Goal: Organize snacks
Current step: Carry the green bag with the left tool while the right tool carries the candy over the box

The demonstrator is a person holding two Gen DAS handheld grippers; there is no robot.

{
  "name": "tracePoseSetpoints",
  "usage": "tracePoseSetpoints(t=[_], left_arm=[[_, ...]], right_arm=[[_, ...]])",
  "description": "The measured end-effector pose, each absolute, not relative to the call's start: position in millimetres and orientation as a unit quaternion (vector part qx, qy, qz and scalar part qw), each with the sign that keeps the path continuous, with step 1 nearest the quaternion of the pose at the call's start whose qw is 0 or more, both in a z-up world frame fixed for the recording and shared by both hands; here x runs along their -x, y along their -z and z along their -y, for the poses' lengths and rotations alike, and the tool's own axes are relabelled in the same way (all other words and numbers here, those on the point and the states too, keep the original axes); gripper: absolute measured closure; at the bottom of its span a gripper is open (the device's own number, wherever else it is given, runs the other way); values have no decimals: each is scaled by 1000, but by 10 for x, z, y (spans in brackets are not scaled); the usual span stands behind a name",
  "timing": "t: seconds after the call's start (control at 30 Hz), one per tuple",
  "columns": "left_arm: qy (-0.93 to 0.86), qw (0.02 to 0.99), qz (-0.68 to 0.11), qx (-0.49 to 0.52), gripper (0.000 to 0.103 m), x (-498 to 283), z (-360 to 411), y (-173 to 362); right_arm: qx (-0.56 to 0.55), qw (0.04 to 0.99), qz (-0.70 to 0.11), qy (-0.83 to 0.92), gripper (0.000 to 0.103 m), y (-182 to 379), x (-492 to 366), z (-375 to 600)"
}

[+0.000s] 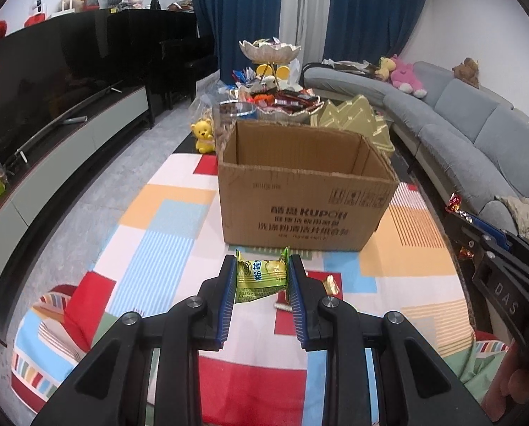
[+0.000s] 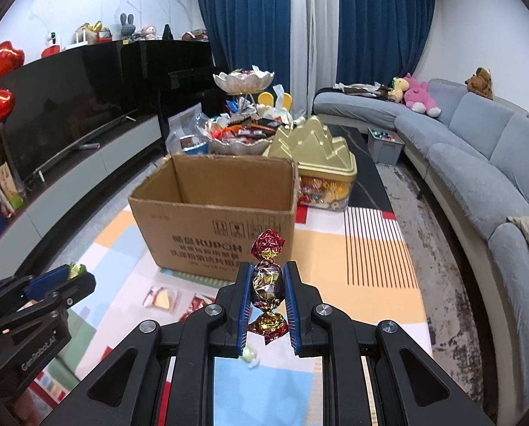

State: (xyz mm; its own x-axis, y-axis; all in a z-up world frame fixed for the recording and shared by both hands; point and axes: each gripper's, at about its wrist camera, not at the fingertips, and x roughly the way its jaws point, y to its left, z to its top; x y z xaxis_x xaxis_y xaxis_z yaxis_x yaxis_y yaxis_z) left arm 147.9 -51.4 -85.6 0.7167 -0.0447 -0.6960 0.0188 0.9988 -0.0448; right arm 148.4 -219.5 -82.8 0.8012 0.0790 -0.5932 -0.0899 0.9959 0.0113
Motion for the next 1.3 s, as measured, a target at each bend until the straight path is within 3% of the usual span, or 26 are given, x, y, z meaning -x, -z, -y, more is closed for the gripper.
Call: tracePoseSetpoints(t=[0.6, 1.3], left_arm=[[49, 930, -364, 7, 74, -2075, 440, 346], [71, 929, -361, -25, 74, -2775, 590, 169]], right_arm=[[3, 956, -289, -50, 84, 255, -1903, 1979], [9, 956, -289, -46, 84, 118, -2481, 2039]])
